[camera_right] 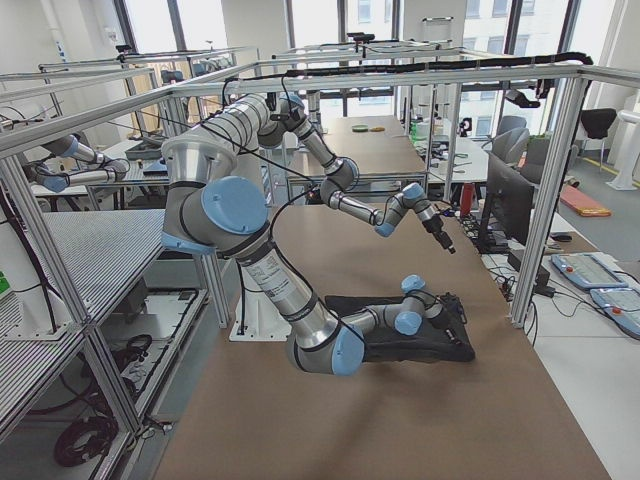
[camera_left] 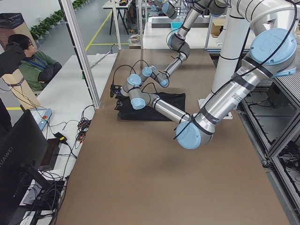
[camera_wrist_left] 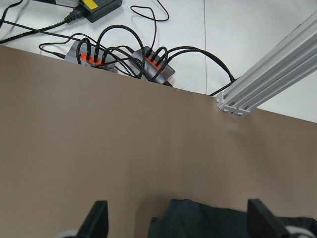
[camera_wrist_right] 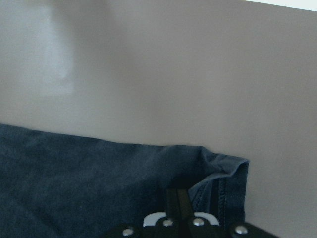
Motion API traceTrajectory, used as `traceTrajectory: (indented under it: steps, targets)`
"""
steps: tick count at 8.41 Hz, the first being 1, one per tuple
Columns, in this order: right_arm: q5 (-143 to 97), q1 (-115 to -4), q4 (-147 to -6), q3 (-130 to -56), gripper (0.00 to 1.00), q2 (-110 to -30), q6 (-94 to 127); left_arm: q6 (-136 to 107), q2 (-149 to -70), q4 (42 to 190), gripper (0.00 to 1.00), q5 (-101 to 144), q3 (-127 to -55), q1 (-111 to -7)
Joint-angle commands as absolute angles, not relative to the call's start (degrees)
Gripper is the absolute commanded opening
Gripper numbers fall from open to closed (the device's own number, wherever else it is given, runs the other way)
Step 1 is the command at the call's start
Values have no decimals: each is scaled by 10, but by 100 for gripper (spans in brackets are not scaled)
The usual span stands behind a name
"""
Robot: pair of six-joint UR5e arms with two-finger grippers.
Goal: Fold clothes
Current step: 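Hold the right gripper at the shirt's far corner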
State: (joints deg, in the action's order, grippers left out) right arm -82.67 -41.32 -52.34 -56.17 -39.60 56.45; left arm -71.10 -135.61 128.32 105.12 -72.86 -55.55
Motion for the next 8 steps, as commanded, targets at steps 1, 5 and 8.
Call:
traceTrajectory:
  steps: [1,5,8]
  targets:
    - [-829,-417,-523,-583,0,-416,563,-711,-1359,1283,100,1050,-728,-555]
    - [-830,-417,-524,-590,79,-411,574,-712,-1372,1283,100,1050,-714,-554]
    - [-818,-415,-524,-554,90,-391,583,-711,-1372,1283,100,1050,-714,-554]
